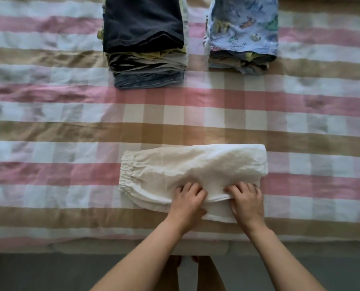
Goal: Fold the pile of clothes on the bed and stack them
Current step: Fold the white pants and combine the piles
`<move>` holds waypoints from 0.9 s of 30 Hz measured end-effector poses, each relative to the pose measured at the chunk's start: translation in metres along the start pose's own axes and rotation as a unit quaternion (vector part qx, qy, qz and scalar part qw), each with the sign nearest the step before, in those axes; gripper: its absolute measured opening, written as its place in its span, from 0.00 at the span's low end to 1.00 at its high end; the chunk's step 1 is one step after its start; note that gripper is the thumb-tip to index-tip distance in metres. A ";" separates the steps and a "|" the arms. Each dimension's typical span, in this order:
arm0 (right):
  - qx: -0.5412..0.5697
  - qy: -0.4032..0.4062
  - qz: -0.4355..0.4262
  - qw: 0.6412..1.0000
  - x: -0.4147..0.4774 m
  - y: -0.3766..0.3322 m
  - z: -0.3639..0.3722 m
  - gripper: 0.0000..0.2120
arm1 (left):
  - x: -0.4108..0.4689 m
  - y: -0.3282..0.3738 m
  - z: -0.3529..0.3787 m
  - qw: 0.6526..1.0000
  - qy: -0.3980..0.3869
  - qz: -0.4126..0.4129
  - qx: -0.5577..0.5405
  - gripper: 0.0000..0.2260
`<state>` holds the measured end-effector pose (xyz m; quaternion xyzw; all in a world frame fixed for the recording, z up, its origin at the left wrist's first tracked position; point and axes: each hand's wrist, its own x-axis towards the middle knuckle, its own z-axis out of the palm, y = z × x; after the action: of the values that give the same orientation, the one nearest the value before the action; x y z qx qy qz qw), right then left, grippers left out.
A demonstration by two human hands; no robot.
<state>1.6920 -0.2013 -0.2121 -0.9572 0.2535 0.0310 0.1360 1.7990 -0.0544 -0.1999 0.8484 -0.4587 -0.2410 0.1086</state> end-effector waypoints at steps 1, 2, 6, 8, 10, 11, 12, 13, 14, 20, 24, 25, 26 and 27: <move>-0.003 0.005 0.003 1.000 0.000 0.004 0.000 0.16 | 0.004 0.000 0.002 0.999 0.000 0.004 0.039 0.19; -0.005 0.009 0.011 1.000 0.000 0.008 -0.003 0.17 | 0.006 0.000 0.003 0.998 0.012 0.006 0.057 0.16; 0.019 0.077 0.007 0.997 -0.006 0.026 -0.016 0.09 | 0.008 -0.009 -0.001 0.990 0.136 0.031 -0.003 0.05; 0.045 0.137 -0.020 0.989 -0.016 0.033 -0.024 0.06 | 0.004 -0.011 -0.007 0.981 0.184 0.054 -0.030 0.04; 0.057 0.175 -0.044 0.982 -0.029 0.037 -0.026 0.09 | -0.004 -0.013 -0.010 0.976 0.189 0.102 -0.026 0.05; 0.059 0.183 -0.054 0.980 -0.038 0.038 -0.025 0.09 | -0.010 -0.014 -0.009 0.974 0.186 0.129 -0.015 0.04; 0.056 0.178 -0.056 0.981 -0.046 0.038 -0.024 0.09 | -0.016 -0.014 -0.006 0.973 0.175 0.153 0.000 0.04; 0.054 0.165 -0.056 0.983 -0.054 0.038 -0.020 0.08 | -0.021 -0.014 -0.001 0.972 0.158 0.171 0.013 0.04; 0.051 0.143 -0.052 0.987 -0.059 0.039 -0.016 0.06 | -0.025 -0.015 0.004 0.974 0.135 0.181 0.022 0.04; 0.066 -0.037 -0.033 0.997 -0.062 0.042 -0.010 0.18 | -0.012 -0.003 0.012 0.988 0.016 0.148 0.029 0.11; 0.249 0.070 0.127 0.958 -0.038 0.042 -0.024 0.13 | 0.022 0.022 -0.009 0.978 0.133 0.151 -0.054 0.10; 0.296 0.105 0.185 0.931 -0.028 0.043 -0.027 0.13 | 0.036 0.030 -0.016 0.972 0.175 0.140 -0.069 0.10; 0.337 0.128 0.241 0.901 -0.018 0.044 -0.029 0.12 | 0.049 0.037 -0.023 0.966 0.211 0.121 -0.083 0.10; 0.372 0.139 0.288 0.871 -0.007 0.045 -0.031 0.11 | 0.062 0.044 -0.029 0.962 0.235 0.098 -0.094 0.08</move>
<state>1.6627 -0.2442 -0.1925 -0.7148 0.5271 -0.1609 0.4305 1.8107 -0.1317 -0.1765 0.8180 -0.4764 -0.0651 0.3157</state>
